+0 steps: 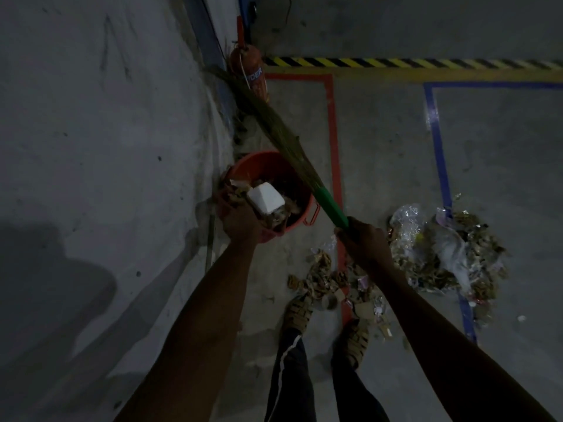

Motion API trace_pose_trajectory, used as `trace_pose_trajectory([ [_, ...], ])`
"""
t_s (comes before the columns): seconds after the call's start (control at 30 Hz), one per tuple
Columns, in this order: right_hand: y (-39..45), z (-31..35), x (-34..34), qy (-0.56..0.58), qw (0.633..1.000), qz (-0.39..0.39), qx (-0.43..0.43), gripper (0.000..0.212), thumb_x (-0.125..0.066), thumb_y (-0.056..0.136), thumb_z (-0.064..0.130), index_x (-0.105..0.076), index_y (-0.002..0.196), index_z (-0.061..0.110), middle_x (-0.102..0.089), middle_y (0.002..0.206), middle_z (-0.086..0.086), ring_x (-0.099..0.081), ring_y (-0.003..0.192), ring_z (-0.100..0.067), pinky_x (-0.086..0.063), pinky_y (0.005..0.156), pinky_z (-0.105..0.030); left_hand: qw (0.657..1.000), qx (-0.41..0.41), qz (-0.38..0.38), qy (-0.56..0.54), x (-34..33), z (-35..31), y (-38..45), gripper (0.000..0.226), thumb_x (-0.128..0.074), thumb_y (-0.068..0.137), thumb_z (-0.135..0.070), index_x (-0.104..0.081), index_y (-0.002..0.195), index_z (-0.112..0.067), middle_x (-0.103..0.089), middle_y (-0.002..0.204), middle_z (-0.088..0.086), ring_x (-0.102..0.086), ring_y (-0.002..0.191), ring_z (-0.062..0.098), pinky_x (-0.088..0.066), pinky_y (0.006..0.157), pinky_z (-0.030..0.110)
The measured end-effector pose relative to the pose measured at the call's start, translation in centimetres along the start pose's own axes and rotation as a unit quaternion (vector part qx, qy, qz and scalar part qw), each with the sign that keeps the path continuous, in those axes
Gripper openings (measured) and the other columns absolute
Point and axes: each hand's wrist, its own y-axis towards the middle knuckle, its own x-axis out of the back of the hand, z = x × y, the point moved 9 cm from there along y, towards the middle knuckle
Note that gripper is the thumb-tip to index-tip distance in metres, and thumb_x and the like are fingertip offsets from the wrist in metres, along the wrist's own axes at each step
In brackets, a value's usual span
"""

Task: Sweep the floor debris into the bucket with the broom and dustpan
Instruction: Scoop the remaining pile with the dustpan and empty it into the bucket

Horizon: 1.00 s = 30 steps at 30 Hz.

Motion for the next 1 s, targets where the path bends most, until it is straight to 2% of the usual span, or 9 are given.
trace_pose_trajectory([
  [0.1,0.3,0.7,0.9,0.006,1.000,-0.012,-0.002,0.028,-0.061,0.099,0.031,-0.068,0.120,0.015,-0.064,0.071,0.000,-0.054,0.053,-0.003,-0.036,0.048,-0.019,0.987,0.051,-0.060,-0.138,0.4,1.9,1.9,0.052,-0.041,0.099,-0.049,-0.058,0.129,-0.009,-0.069,0.109,0.006,-0.069,0.088,0.021,-0.061,0.077,0.038],
  [0.23,0.3,1.5,2.0,0.021,0.999,-0.034,0.012,0.037,-0.055,0.096,0.041,-0.068,0.119,0.015,-0.064,0.068,0.000,-0.058,0.053,-0.010,-0.047,0.050,-0.027,0.994,-0.041,-0.094,0.026,0.6,1.8,3.3,0.063,-0.023,0.100,-0.062,-0.039,0.150,-0.027,-0.056,0.141,0.007,-0.061,0.120,0.030,-0.053,0.094,0.047],
  [0.33,0.0,1.5,2.5,0.019,0.999,-0.038,0.011,0.032,-0.058,0.099,0.037,-0.067,0.123,0.017,-0.064,0.066,0.001,-0.058,0.051,-0.009,-0.045,0.048,-0.024,0.984,0.000,-0.170,-0.054,3.9,1.7,1.4,0.045,-0.056,0.091,-0.051,-0.067,0.120,-0.019,-0.073,0.104,0.001,-0.073,0.084,0.019,-0.060,0.065,0.035],
  [0.37,-0.2,1.6,2.6,0.018,0.999,-0.039,0.014,0.031,-0.059,0.099,0.035,-0.067,0.123,0.017,-0.062,0.065,0.002,-0.057,0.050,-0.007,-0.041,0.046,-0.022,0.994,-0.015,-0.060,-0.092,2.8,0.5,0.5,0.034,-0.070,0.082,-0.040,-0.074,0.100,-0.011,-0.073,0.086,0.005,-0.071,0.070,0.021,-0.056,0.057,0.031],
  [0.5,-1.1,2.0,3.0,0.033,0.999,-0.033,0.012,0.034,-0.059,0.099,0.034,-0.066,0.125,0.014,-0.061,0.065,0.004,-0.058,0.050,-0.005,-0.038,0.045,-0.020,0.993,-0.074,-0.089,0.002,3.8,1.7,0.1,0.025,-0.088,0.061,-0.029,-0.066,0.059,-0.018,-0.057,0.054,0.000,-0.057,0.049,0.017,-0.040,0.050,0.028],
  [0.6,-2.0,2.3,3.5,0.032,0.999,-0.037,0.019,0.041,-0.055,0.098,0.040,-0.065,0.127,0.014,-0.062,0.066,0.003,-0.058,0.049,-0.007,-0.046,0.046,-0.024,0.994,-0.100,-0.018,-0.026,3.8,2.5,-1.0,0.026,-0.080,0.073,-0.037,-0.066,0.064,-0.017,-0.057,0.057,0.001,-0.058,0.051,0.019,-0.039,0.050,0.028],
  [0.67,-2.5,2.5,4.0,0.023,0.999,-0.043,0.024,0.041,-0.053,0.098,0.041,-0.064,0.127,0.014,-0.060,0.065,0.004,-0.055,0.048,-0.004,-0.040,0.046,-0.020,1.000,-0.020,0.001,0.014,4.9,2.7,-2.9,0.027,-0.069,0.086,-0.037,-0.071,0.075,-0.012,-0.064,0.067,0.007,-0.063,0.057,0.024,-0.043,0.052,0.027],
  [0.8,-4.0,2.7,4.8,0.025,0.997,-0.060,0.034,0.042,-0.050,0.097,0.044,-0.066,0.123,0.014,-0.060,0.064,0.004,-0.055,0.048,-0.003,-0.038,0.045,-0.019,0.995,-0.023,-0.010,0.099,5.6,1.7,-6.4,0.049,-0.056,0.098,-0.040,-0.058,0.130,-0.004,-0.060,0.127,0.019,-0.058,0.114,0.037,-0.043,0.088,0.040],
  [1.0,-8.7,0.6,5.8,0.057,0.997,-0.049,0.001,0.032,-0.057,0.099,0.039,-0.071,0.110,0.012,-0.066,0.064,-0.005,-0.062,0.050,-0.018,-0.046,0.046,-0.027,0.993,0.027,0.065,-0.098,2.8,3.0,-11.1,0.078,-0.059,0.081,-0.069,-0.058,0.125,-0.005,-0.068,0.109,0.013,-0.067,0.096,0.032,-0.051,0.072,0.033],
])
